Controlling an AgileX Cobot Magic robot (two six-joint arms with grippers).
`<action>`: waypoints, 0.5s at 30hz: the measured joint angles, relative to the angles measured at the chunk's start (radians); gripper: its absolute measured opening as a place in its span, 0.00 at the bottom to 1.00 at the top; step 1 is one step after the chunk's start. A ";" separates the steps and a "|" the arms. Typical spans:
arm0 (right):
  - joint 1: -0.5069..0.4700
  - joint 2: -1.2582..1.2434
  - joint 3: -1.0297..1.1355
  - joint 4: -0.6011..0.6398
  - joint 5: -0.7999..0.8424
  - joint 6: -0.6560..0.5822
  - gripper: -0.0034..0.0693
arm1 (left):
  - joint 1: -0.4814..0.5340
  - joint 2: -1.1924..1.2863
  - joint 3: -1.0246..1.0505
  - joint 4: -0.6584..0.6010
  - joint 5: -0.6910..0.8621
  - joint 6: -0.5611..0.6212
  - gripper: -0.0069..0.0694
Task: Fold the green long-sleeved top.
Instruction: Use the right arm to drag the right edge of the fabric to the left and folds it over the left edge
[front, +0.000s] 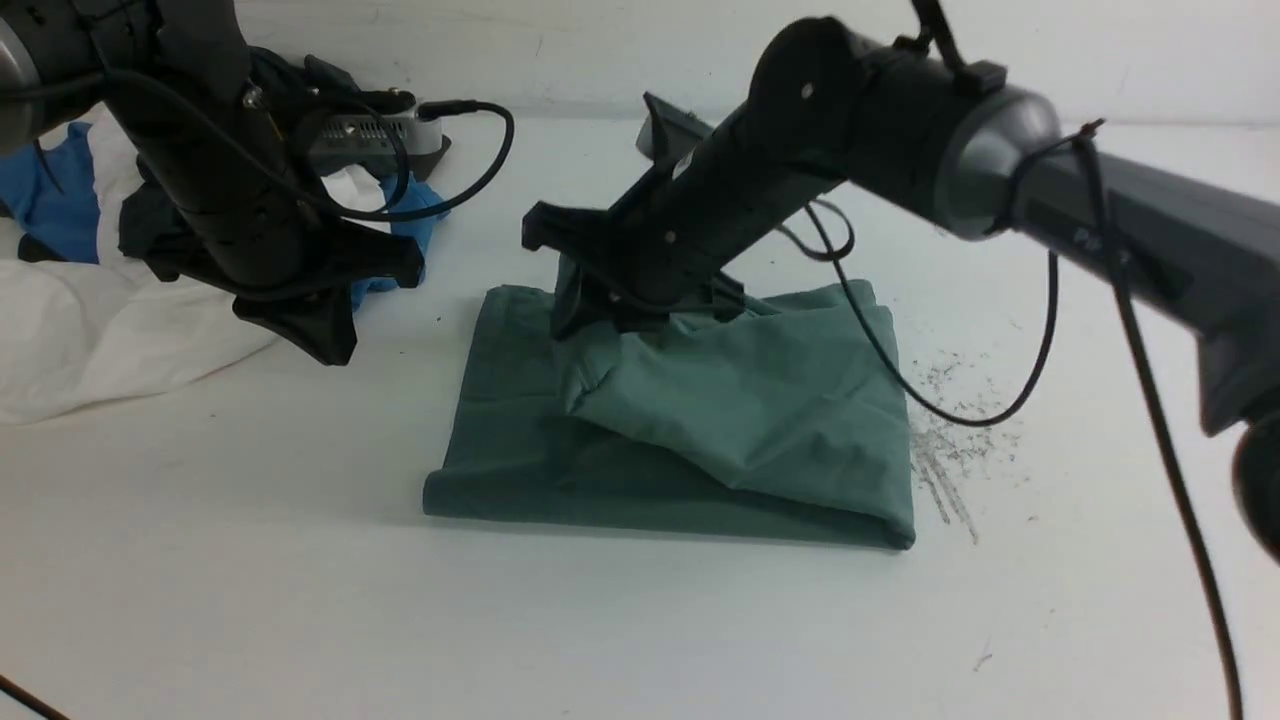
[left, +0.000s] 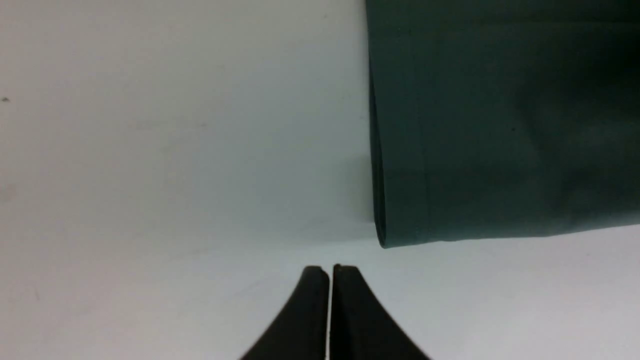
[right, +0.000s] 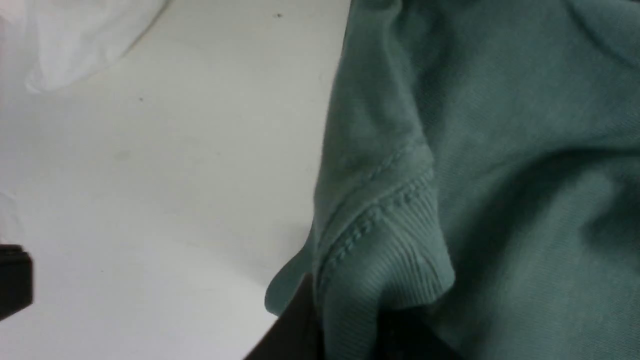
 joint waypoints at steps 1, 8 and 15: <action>0.001 0.002 0.000 0.001 -0.005 0.000 0.16 | 0.000 0.000 0.000 0.000 0.000 0.000 0.09; 0.034 0.053 0.000 0.112 -0.068 -0.036 0.47 | 0.000 0.000 0.000 0.000 0.000 0.000 0.09; 0.011 0.045 -0.034 0.165 0.022 -0.156 0.72 | 0.000 0.000 0.000 0.000 0.000 0.000 0.09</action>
